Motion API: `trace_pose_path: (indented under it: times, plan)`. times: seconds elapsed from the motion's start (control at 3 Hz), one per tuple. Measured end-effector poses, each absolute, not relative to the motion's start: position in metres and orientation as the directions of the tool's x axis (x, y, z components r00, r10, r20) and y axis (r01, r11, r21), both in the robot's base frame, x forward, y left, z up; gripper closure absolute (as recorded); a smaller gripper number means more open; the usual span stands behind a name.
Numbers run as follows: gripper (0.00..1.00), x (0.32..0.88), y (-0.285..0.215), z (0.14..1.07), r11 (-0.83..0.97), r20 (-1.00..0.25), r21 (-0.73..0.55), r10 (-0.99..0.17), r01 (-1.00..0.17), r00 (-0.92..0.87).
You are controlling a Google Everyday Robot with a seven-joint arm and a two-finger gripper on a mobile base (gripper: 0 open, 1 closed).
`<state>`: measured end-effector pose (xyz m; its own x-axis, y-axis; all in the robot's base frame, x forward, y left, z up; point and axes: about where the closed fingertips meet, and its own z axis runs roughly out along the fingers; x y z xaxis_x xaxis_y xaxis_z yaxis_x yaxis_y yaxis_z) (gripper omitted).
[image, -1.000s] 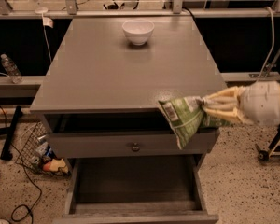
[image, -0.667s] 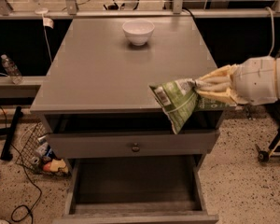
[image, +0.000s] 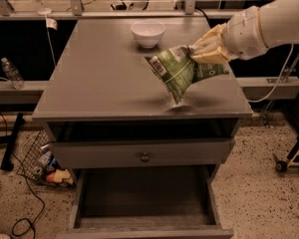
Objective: Pick green jalapeno chip bag from middle drawer and place on counter
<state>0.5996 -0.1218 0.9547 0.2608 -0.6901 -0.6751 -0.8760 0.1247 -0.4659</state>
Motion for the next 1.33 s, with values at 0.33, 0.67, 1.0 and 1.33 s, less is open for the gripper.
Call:
trace_pose_path:
  times: [0.33, 0.67, 1.0, 1.33]
  plan:
    - [0.82, 0.6083, -0.1046, 0.9676, 0.109, -0.675, -0.480, -0.680, -0.871, 0.286]
    - [0.51, 0.6073, -0.1036, 0.9652, 0.106, -0.675, -0.476, -0.680, -0.873, 0.286]
    - [0.28, 0.6071, -0.1020, 0.9645, 0.104, -0.676, -0.475, -0.679, -0.874, 0.287]
    - [0.05, 0.6070, -0.0999, 0.9638, 0.101, -0.676, -0.474, -0.678, -0.875, 0.289]
